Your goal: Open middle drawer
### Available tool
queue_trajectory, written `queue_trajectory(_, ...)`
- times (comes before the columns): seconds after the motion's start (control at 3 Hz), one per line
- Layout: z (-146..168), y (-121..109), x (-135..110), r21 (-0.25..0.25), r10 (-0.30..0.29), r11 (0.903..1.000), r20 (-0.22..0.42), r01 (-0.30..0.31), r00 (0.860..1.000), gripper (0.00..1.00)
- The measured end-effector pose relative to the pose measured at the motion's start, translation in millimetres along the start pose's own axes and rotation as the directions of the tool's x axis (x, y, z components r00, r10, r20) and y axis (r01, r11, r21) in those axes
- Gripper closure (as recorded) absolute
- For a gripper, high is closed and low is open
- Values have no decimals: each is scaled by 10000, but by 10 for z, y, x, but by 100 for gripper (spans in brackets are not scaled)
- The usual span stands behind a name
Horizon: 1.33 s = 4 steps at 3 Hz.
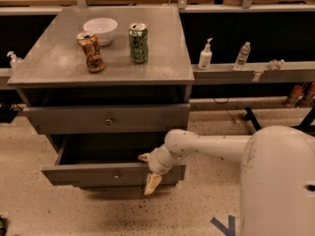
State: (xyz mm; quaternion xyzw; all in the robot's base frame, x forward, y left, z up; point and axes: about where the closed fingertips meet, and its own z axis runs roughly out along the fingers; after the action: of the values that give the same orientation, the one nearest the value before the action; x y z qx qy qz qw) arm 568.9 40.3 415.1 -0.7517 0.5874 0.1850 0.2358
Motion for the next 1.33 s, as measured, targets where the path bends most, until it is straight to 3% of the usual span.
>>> queue_trajectory(0.33,89,55,-21,-969,-58,9953,-231,36,9997,17)
queue_trajectory(0.67,31,252,-160,-1553,286,9873,-277,-326,9992,33)
queue_trajectory(1.0,-162,605,-358,-2044,717,9761,-194,-741,9972,35)
queue_trajectory(1.33,-162,605,-358,-2044,717,9761,-194,-741,9972,34)
